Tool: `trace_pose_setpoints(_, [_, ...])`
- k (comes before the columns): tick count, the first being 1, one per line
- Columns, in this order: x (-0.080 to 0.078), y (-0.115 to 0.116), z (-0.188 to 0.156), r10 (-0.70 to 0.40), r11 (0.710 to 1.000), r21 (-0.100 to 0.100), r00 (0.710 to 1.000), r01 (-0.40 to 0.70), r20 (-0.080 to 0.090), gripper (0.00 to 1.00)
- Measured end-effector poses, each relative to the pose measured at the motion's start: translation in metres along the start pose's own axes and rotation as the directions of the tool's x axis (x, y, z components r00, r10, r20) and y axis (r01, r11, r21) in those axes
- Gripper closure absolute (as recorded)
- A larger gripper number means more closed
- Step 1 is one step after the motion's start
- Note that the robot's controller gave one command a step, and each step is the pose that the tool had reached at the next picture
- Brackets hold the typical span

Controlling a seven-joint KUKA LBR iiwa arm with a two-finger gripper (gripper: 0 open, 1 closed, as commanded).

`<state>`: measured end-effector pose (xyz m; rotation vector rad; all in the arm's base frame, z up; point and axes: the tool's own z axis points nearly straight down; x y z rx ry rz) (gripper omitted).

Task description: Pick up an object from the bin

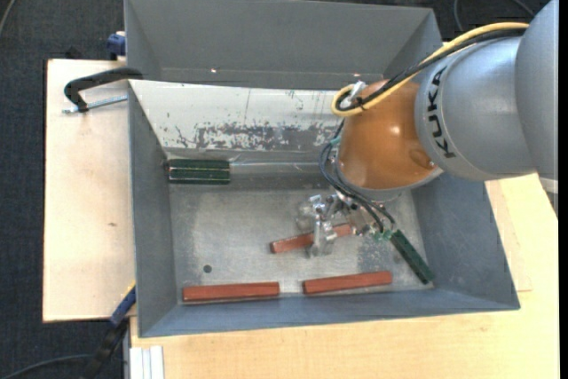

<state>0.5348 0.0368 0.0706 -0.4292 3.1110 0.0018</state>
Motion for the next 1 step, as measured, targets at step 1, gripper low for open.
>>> trace_pose_setpoints(1, [0.0059, 0.0279, -0.1304, 0.038, 0.999, 0.001, 0.999, -0.038, 0.011, 1.0])
